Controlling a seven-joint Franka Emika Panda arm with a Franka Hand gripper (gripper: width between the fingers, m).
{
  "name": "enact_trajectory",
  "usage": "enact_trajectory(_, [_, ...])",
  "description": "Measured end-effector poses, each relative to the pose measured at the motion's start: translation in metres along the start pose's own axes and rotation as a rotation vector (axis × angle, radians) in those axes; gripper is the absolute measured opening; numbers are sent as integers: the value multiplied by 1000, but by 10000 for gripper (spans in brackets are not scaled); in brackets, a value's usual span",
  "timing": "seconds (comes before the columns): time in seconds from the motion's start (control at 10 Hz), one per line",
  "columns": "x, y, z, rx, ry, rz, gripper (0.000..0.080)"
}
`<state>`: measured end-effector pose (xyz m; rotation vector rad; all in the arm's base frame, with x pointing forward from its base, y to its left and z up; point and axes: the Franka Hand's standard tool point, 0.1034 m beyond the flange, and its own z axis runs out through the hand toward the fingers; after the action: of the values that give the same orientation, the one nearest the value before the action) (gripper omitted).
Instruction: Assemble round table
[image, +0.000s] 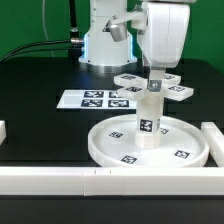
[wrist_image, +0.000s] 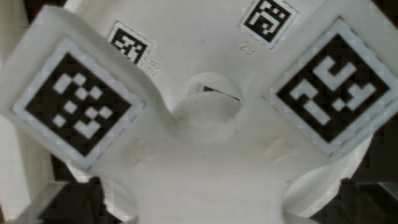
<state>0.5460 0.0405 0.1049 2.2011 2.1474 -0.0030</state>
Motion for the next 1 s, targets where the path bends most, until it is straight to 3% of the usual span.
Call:
enact_trajectory(0.4, [-1,-2,5,9,-2,8,637])
enact_trajectory(0.5, [-3,-2,5,9,-2,11,470])
enact_trajectory(1.0, [-3,-2,5,9,-2,97,443])
